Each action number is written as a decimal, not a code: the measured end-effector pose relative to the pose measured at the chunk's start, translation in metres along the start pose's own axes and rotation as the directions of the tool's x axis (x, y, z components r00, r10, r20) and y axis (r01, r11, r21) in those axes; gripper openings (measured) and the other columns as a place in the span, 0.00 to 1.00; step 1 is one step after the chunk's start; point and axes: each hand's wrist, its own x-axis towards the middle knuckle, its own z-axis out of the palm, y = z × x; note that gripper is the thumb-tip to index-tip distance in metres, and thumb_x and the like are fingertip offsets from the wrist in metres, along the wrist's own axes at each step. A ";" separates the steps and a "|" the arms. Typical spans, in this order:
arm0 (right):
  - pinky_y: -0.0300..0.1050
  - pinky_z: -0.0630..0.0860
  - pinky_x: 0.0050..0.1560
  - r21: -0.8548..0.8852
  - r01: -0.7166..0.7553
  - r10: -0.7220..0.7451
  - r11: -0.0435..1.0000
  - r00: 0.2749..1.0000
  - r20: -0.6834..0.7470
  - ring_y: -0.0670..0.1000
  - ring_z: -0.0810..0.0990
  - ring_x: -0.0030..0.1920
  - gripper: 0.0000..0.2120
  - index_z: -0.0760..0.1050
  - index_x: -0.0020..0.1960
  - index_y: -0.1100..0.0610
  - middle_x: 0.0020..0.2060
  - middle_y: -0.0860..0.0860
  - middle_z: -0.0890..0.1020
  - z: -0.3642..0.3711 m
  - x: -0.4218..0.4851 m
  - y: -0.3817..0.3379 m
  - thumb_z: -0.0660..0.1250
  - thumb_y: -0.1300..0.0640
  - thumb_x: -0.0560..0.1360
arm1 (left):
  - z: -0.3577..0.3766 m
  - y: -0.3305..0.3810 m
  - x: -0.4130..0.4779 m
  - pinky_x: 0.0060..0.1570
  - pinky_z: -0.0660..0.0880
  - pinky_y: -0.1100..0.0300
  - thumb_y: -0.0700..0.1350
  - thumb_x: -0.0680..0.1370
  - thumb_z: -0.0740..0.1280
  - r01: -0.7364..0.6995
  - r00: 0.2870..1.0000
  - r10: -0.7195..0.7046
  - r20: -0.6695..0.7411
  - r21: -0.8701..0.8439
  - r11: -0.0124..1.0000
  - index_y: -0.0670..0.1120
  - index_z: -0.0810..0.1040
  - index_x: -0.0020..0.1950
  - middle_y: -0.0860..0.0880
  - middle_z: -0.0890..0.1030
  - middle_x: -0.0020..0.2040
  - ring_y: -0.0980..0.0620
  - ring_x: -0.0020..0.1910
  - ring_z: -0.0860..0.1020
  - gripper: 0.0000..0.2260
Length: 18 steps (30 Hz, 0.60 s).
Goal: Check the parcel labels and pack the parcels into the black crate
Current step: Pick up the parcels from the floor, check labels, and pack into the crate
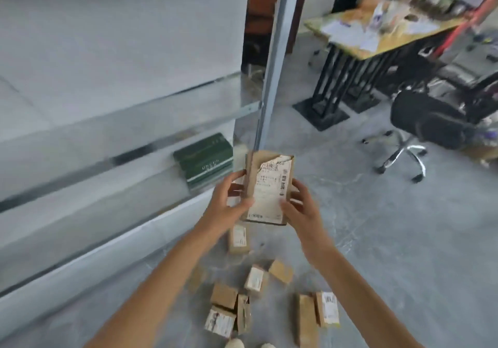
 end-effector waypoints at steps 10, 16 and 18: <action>0.27 0.75 0.49 0.117 0.467 -0.482 0.876 0.845 0.231 0.33 0.74 0.60 0.25 0.68 0.68 0.42 0.61 0.36 0.76 0.035 -0.085 -0.171 0.63 0.64 0.77 | -0.041 0.173 -0.091 0.49 0.80 0.59 0.41 0.73 0.71 -0.282 0.948 0.222 -0.228 -0.278 0.918 0.65 0.60 0.66 0.54 0.74 0.64 0.52 0.61 0.74 0.32; 0.36 0.78 0.51 0.182 0.560 -0.589 0.808 0.770 0.246 0.38 0.74 0.62 0.28 0.65 0.68 0.42 0.61 0.37 0.75 0.015 -0.130 -0.182 0.69 0.56 0.72 | -0.015 0.202 -0.164 0.51 0.79 0.57 0.53 0.69 0.73 -0.174 0.955 0.108 -0.276 -0.226 0.958 0.60 0.59 0.63 0.51 0.75 0.62 0.50 0.59 0.75 0.30; 0.36 0.80 0.44 0.222 0.566 -0.606 0.794 0.762 0.227 0.38 0.76 0.58 0.22 0.69 0.62 0.43 0.57 0.39 0.77 0.007 -0.144 -0.184 0.69 0.54 0.71 | -0.005 0.199 -0.191 0.56 0.78 0.50 0.58 0.65 0.72 -0.172 0.942 0.097 -0.321 -0.215 0.961 0.59 0.62 0.62 0.50 0.75 0.63 0.48 0.59 0.76 0.29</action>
